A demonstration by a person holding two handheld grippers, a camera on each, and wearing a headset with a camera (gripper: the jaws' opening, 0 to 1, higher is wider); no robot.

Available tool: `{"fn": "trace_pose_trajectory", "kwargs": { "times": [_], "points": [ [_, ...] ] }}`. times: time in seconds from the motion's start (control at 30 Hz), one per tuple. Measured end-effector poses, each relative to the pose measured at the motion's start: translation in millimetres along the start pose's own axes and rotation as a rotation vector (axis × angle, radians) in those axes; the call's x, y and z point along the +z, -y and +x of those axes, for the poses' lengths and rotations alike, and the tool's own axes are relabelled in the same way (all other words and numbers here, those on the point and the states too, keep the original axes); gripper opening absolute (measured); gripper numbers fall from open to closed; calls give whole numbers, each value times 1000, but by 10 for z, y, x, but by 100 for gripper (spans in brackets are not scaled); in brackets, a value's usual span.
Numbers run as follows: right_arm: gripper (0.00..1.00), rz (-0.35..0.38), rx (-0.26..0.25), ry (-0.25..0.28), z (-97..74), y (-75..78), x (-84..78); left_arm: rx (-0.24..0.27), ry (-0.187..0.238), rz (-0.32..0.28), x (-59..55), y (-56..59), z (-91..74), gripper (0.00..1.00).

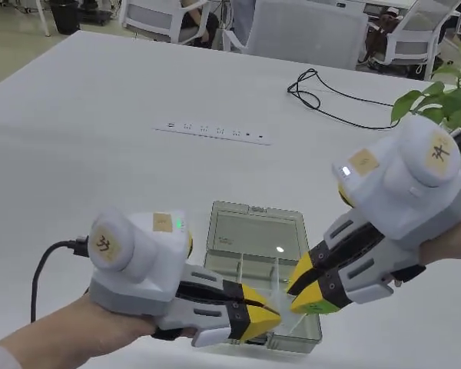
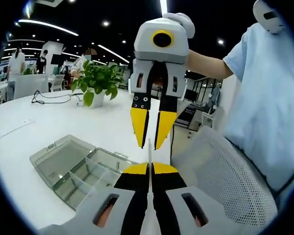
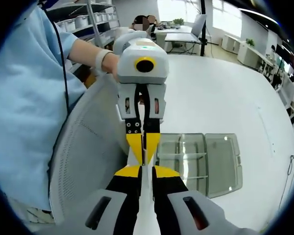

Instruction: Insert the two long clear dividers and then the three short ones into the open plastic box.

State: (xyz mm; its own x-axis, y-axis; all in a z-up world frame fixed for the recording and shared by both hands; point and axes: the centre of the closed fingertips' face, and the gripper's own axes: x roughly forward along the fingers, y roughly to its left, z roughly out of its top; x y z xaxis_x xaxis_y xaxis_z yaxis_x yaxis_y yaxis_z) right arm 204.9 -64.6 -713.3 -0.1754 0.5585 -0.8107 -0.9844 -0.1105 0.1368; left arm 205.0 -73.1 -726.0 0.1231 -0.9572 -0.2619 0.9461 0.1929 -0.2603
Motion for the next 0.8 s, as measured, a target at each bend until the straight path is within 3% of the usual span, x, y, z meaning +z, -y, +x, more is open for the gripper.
{"fn": "trace_pose_trajectory", "kwargs": {
  "times": [0.4, 0.63, 0.8],
  "points": [
    [3, 19, 13, 0, 5, 12, -9, 5, 12, 6, 26, -26, 2, 0],
    [3, 17, 26, -27, 27, -12, -28, 2, -1, 9, -2, -3, 21, 0],
    [3, 25, 19, -40, 34, 3, -39, 31, -7, 1, -15, -46, 30, 0]
  ]
}}
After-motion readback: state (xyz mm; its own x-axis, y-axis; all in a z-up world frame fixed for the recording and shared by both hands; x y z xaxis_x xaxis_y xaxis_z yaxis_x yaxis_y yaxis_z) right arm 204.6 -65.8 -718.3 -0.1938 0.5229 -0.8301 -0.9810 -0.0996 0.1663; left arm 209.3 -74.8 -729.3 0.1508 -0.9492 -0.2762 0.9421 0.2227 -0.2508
